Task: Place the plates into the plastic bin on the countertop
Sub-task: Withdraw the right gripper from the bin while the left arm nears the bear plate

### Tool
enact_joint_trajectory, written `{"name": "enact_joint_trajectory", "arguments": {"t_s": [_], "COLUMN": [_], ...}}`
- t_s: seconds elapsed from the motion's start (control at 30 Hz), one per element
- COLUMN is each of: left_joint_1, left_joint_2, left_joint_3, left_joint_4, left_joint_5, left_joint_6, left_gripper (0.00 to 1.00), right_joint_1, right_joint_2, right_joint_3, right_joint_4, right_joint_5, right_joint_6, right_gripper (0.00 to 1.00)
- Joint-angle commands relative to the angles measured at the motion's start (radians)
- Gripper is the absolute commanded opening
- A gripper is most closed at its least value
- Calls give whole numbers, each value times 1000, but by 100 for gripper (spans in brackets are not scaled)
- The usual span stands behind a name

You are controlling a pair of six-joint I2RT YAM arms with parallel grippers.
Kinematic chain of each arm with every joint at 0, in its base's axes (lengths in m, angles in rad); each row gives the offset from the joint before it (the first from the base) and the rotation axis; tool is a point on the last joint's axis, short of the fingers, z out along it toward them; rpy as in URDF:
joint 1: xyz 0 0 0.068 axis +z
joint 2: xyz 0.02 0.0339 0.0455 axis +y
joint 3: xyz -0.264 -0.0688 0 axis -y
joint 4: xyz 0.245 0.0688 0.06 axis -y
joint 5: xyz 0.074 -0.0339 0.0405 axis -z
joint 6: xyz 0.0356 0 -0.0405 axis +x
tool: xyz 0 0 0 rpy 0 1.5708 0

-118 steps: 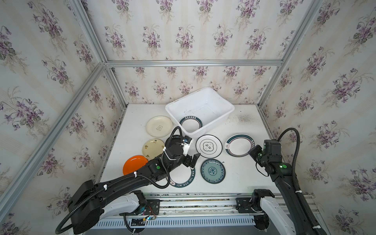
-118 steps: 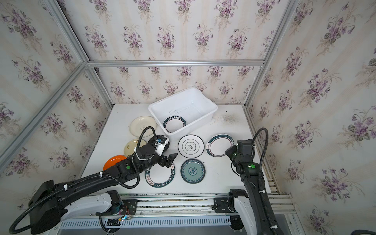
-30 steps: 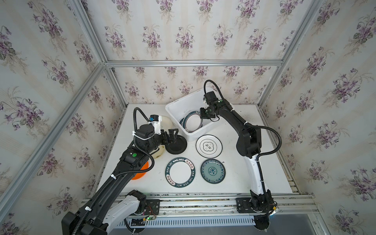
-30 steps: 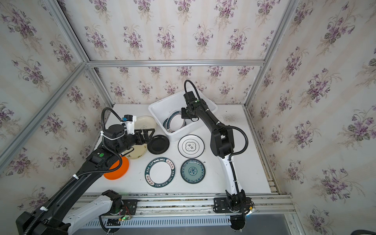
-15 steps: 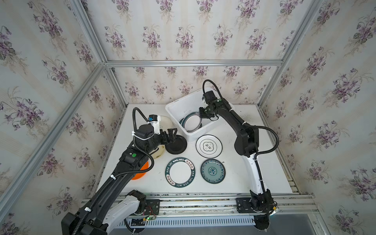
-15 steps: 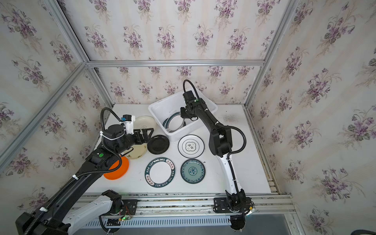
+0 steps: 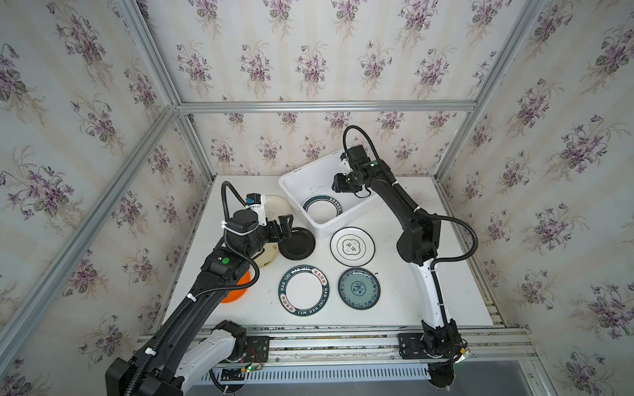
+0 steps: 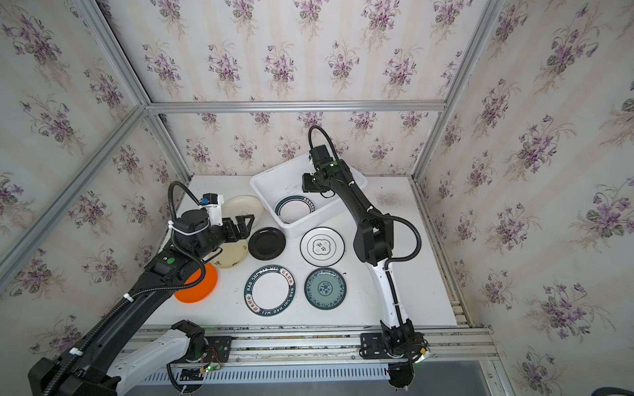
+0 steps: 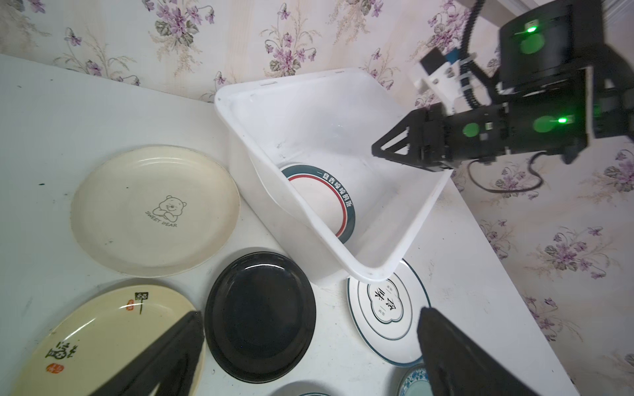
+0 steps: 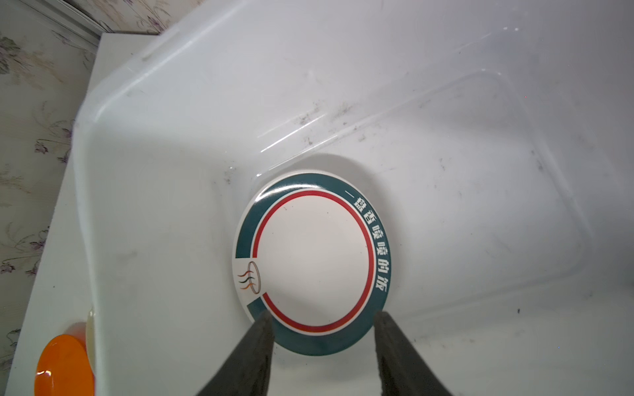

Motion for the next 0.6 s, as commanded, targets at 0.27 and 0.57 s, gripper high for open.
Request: {"name": "enact_joint_trajectory", "arguments": {"t_s": [0.27,0.57], "left_joint_1": [149,275], "left_joint_2": [71,213], "left_joint_3": [3,51], "left_joint_4": [-10,-3], "left_joint_5": [-20,66], "left_joint_6": [-12,-22], "left_gripper": [99,99], "right_joint_1": [-6,-26], "right_joint_2": [-295,-732], "right_joint_3": [-190,-774], "right_joint_4": [115,553], "right_joint_5": [-86,-67], "right_joint_6": [5,75], "right_gripper": [72,95]}}
